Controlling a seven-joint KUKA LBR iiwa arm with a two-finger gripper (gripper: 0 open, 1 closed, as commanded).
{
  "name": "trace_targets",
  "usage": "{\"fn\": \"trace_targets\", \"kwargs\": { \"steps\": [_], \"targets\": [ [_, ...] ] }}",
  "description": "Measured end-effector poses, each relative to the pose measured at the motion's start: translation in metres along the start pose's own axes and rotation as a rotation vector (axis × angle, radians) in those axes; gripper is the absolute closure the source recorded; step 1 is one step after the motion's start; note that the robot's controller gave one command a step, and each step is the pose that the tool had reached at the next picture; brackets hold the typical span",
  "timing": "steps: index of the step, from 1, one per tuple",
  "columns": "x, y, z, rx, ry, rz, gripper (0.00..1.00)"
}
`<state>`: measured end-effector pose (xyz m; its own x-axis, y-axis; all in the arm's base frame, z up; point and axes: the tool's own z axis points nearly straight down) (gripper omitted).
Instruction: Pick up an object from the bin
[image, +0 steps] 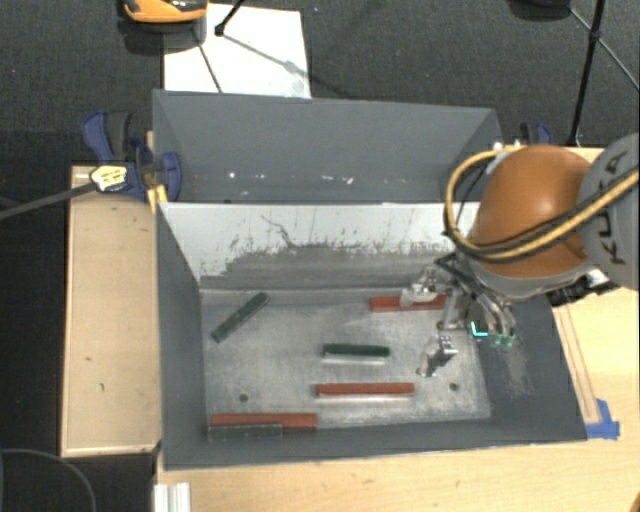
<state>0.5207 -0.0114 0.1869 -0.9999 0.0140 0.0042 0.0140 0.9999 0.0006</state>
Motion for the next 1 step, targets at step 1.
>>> {"fn": "trace_targets", "kwargs": {
  "steps": [1],
  "targets": [
    [-0.0016, -0.0001, -0.003, 0.0, -0.007, 0.0, 0.0]
  ]
}}
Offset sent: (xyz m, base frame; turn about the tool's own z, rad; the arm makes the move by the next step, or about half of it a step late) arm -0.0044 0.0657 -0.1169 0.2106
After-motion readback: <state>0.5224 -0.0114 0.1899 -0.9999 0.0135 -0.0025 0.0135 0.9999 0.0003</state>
